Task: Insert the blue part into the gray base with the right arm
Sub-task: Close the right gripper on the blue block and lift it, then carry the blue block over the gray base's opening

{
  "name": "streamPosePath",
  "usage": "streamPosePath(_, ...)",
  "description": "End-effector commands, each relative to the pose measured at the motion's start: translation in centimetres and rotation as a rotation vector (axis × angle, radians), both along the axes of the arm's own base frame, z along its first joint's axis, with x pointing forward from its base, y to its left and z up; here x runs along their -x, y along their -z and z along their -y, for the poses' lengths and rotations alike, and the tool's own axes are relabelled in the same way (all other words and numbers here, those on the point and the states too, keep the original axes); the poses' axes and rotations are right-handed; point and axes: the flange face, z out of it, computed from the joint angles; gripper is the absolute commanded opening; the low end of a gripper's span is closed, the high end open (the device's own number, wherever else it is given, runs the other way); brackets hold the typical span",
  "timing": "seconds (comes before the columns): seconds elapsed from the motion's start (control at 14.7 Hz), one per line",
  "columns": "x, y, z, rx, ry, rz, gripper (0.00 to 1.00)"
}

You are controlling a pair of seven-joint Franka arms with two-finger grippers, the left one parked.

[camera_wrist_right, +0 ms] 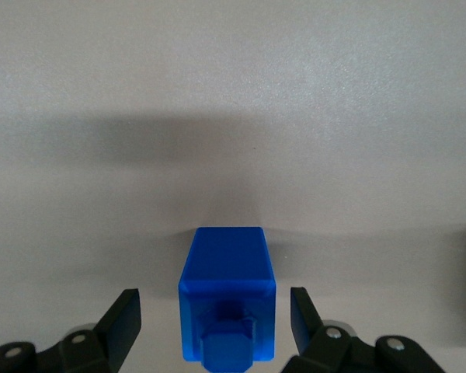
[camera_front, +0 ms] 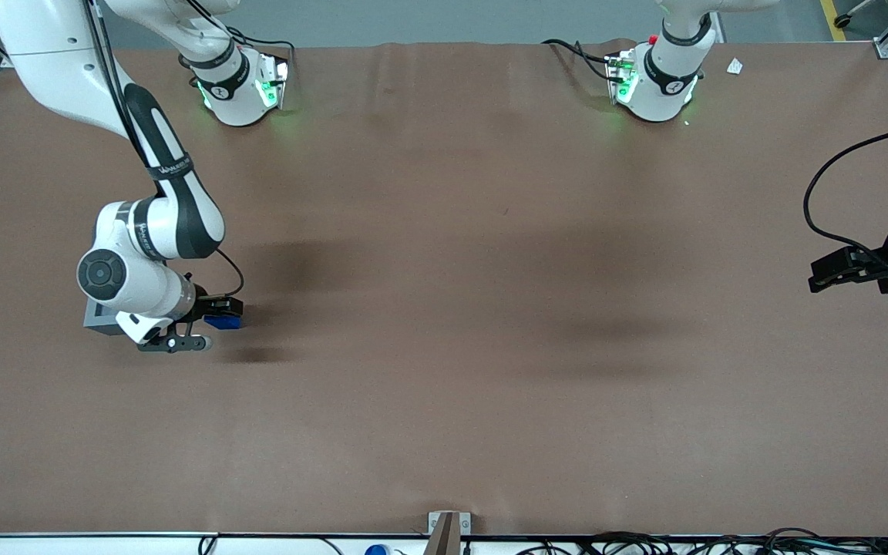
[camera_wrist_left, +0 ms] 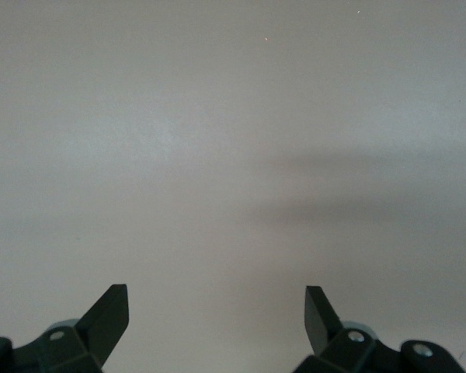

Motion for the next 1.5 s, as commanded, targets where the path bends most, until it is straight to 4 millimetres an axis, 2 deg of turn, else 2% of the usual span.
streamPosePath(0.0,0.2,0.4,-0.1,-0.002,0.0,0.0,0.61)
streamPosePath(0.2,0.2,0.2,0.0,0.005,-0.008,-0.004,0.37)
streamPosePath(0.34,0.1,-0.2,0.1,0.005,-0.003,-0.014,0.26)
streamPosePath(0.48,-1.0,-2.3,1.1,0.006,0.015,-0.046,0.18)
streamPosePath(0.82,-3.1,-8.3,2.9,-0.002,0.0,-0.081,0.14)
streamPosePath(1.16,-4.2,-15.5,8.4,-0.023,-0.029,-0.083,0.13)
streamPosePath(1.29,-4.0,-17.0,10.8,-0.028,-0.03,-0.06,0.13)
streamPosePath(1.43,-3.6,-17.4,13.3,-0.034,-0.027,-0.053,0.13)
